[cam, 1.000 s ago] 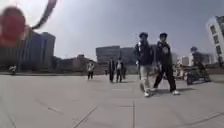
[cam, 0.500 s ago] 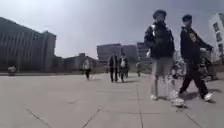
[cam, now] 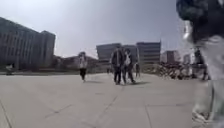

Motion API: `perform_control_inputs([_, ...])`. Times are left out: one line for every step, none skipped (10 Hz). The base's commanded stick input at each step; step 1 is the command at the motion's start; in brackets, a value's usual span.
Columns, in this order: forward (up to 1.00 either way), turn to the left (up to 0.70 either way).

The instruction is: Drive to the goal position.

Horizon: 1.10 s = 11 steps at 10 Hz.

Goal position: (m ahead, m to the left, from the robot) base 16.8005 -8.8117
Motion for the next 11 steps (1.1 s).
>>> perform_control_inputs([0.85,0.00])
perform_control_inputs([0.85,0.00])
perform_control_inputs([0.85,0.00])
perform_control_inputs([0.85,0.00])
perform_control_inputs([0.85,0.00])
perform_control_inputs([0.85,0.00])
perform_control_inputs([0.85,0.00])
perform_control_inputs([0.85,0.00])
perform_control_inputs([0.85,0.00])
perform_control_inputs([0.85,0.00])
perform_control_inputs([0.85,0.00])
